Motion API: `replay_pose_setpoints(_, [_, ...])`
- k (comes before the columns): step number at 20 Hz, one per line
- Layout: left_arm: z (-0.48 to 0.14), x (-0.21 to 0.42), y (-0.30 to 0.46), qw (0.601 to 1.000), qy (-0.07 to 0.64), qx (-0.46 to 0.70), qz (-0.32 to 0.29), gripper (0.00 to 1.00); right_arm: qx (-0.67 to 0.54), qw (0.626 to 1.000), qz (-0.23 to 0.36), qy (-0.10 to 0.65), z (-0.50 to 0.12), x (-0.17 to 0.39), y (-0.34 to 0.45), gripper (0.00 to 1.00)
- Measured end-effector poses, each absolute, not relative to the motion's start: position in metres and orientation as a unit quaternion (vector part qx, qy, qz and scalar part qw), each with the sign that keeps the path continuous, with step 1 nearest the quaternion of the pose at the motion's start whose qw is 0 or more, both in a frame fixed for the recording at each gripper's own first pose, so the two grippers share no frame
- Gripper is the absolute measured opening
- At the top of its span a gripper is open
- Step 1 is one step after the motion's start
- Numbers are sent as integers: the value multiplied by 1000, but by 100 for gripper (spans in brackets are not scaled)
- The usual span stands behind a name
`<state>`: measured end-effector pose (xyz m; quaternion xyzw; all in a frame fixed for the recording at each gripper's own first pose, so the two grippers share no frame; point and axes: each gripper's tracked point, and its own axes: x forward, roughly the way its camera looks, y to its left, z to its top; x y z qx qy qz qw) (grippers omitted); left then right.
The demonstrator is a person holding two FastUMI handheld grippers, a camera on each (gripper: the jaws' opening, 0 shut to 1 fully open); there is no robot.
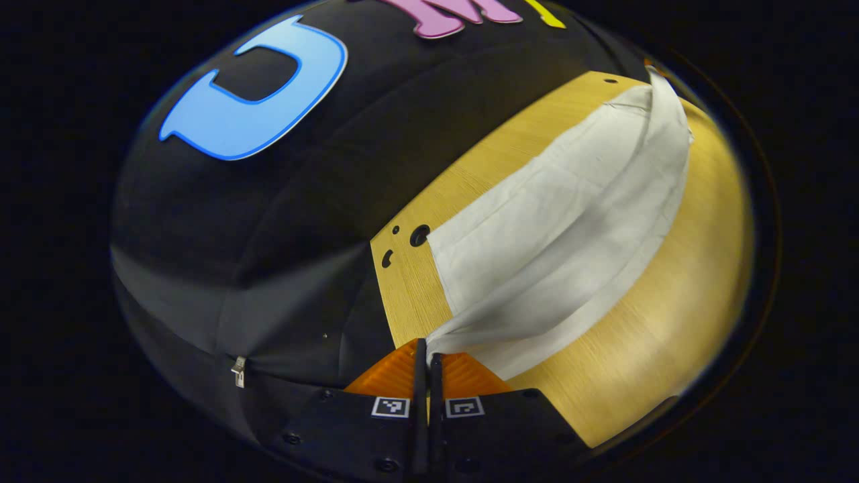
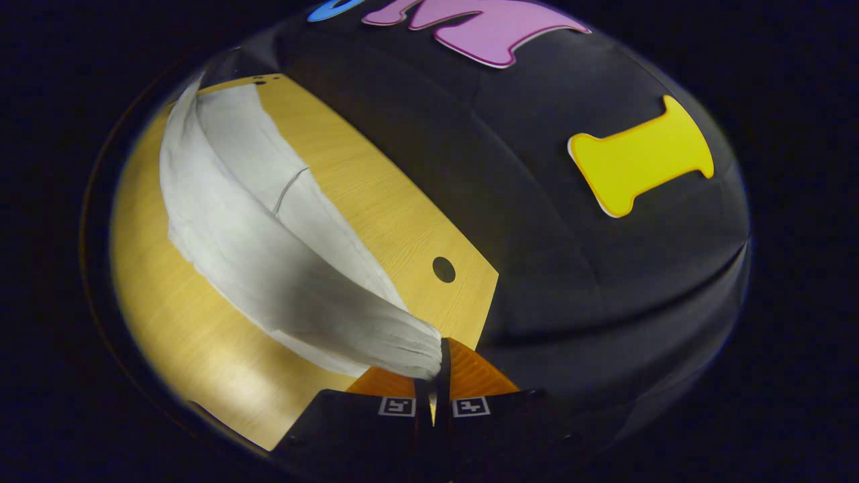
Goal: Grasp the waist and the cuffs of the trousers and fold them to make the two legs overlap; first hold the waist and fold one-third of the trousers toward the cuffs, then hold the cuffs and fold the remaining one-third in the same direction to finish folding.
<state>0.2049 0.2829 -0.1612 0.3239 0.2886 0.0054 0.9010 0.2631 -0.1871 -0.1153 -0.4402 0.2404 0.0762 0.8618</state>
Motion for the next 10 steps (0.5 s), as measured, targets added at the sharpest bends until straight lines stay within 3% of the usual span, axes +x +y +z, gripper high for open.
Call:
replay_pose_setpoints(4, [-162,263,278,922,283,261,36,5,-346,907,47,236,-124,306,-170,5])
replay_pose_setpoints(10, [-182,321,274,928,290,222,73,5,-237,928,13,287,-161,334,-173,5])
